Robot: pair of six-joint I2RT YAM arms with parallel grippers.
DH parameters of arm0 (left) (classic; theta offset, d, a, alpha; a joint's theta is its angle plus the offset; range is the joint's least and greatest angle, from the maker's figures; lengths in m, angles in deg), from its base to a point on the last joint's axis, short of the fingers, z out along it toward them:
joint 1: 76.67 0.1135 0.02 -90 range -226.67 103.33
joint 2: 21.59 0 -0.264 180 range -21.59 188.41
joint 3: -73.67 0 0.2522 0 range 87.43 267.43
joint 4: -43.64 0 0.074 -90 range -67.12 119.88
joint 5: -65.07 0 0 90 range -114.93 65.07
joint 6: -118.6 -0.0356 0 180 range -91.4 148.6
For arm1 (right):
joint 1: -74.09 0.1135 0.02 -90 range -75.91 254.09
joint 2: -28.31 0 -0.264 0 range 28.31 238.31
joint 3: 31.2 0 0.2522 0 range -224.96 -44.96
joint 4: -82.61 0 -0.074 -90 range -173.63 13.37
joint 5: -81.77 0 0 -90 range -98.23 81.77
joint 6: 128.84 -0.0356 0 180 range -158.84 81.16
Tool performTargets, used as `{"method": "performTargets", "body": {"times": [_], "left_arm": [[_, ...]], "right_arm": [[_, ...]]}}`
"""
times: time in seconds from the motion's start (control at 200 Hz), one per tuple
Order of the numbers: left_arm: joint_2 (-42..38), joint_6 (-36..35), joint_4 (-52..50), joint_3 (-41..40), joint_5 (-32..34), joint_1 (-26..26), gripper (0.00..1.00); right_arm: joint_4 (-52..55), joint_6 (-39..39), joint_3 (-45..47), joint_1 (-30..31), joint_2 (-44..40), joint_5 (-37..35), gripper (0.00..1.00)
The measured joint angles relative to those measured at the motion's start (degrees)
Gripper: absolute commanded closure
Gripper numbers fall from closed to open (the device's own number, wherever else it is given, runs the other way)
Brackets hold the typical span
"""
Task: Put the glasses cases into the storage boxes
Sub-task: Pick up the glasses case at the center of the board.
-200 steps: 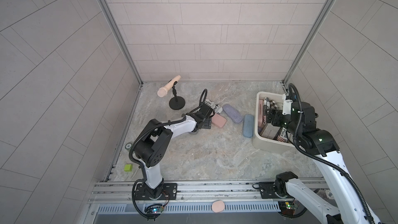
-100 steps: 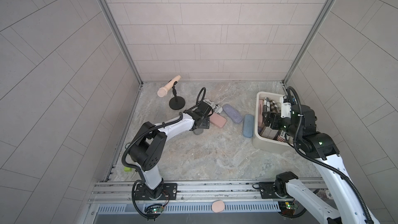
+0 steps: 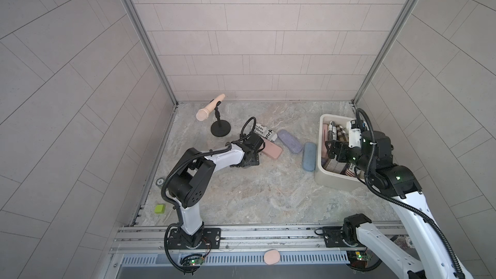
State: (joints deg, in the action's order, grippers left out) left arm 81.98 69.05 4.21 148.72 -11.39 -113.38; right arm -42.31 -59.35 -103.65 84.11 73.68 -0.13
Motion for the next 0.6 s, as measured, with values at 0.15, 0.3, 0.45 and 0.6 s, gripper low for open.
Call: {"method": "performTargets", "body": {"times": [0.15, 0.3, 0.45, 0.6], "left_arm": [[0.0, 0.5, 1.4, -1.8, 0.0, 0.1, 0.18], [0.0, -1.4, 3.6, -2.5, 0.0, 0.5, 0.21], [0.0, -3.7, 4.6, -2.6, 0.2, 1.0, 0.3], [-1.1, -6.3, 4.6, -2.8, 1.0, 1.1, 0.36]], "right_arm": [[0.0, 0.2, 0.0, 0.2, 0.0, 0.7, 0.16], [0.0, 0.0, 0.0, 0.7, 0.3, 0.7, 0.18], [0.0, -0.1, 0.0, 1.0, 0.5, 0.7, 0.19], [0.0, -0.5, 0.0, 1.6, 0.5, 0.7, 0.24]]}}
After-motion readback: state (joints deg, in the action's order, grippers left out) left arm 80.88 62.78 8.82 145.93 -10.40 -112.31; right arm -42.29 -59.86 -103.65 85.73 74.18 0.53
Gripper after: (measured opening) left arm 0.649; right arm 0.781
